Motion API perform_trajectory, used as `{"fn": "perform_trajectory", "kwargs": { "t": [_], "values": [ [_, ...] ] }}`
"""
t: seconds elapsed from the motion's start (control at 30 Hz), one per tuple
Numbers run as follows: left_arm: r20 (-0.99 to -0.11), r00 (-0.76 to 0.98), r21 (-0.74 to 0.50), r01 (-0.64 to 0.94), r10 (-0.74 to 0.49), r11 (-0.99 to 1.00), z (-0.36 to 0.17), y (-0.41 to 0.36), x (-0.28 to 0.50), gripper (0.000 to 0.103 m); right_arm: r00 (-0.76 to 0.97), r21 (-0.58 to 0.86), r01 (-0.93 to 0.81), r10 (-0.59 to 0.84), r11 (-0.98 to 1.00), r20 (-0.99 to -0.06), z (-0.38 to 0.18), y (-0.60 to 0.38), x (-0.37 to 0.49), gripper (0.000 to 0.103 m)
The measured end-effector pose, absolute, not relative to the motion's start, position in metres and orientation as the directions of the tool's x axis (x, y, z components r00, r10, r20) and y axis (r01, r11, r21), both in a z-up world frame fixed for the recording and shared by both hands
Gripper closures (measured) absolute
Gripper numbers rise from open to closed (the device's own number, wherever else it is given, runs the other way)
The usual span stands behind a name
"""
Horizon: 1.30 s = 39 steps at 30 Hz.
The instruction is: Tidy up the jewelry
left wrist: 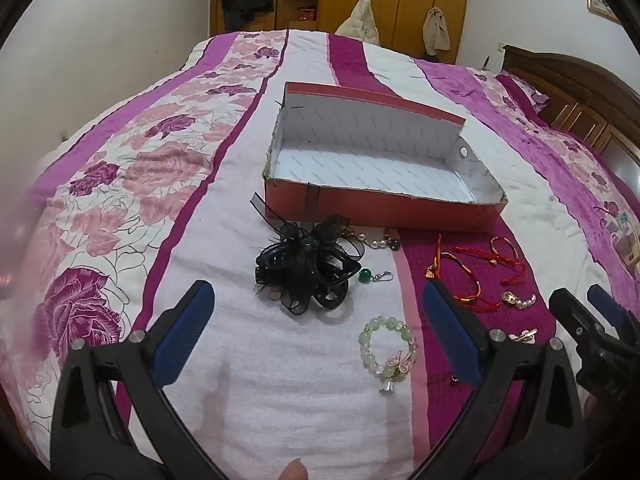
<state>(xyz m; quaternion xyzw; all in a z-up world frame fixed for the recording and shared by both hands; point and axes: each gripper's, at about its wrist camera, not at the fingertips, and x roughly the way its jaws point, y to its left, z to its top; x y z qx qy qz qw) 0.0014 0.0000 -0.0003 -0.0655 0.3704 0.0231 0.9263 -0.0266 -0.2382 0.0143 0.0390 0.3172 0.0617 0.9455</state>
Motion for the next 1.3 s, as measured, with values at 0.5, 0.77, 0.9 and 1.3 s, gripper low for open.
{"fn": "perform_trajectory", "kwargs": {
  "t": [0.5, 0.77, 0.9, 1.3],
  "values": [
    [-0.678, 0.735, -0.094, -0.101, 0.01, 0.99, 0.0032, -0.0037, -0.0014, 0.006, 0.786, 0.116, -0.092, 0.143, 0.989, -0.601, 0.0144, -0.2387, -0.0267, 0.0],
    [-0.679, 0.734, -0.109, -0.108, 0.005, 0.988, 0.0025, 0.0, -0.0017, 0.006, 0.786, 0.115, -0.092, 0.143, 0.989, -0.602, 0.0146, -0.2376, -0.0272, 0.0],
    [-0.679, 0.734, -0.116, -0.108, 0.0, 0.987, 0.0028, 0.0007, -0.0013, 0.006, 0.786, 0.115, -0.092, 0.144, 0.989, -0.602, 0.0145, -0.2375, -0.0274, 0.0],
    [-0.678, 0.735, -0.113, -0.108, 0.003, 0.988, 0.0033, 0.0009, -0.001, 0.006, 0.785, 0.114, -0.092, 0.142, 0.989, -0.602, 0.0147, -0.2367, -0.0277, 0.0]
  ]
}}
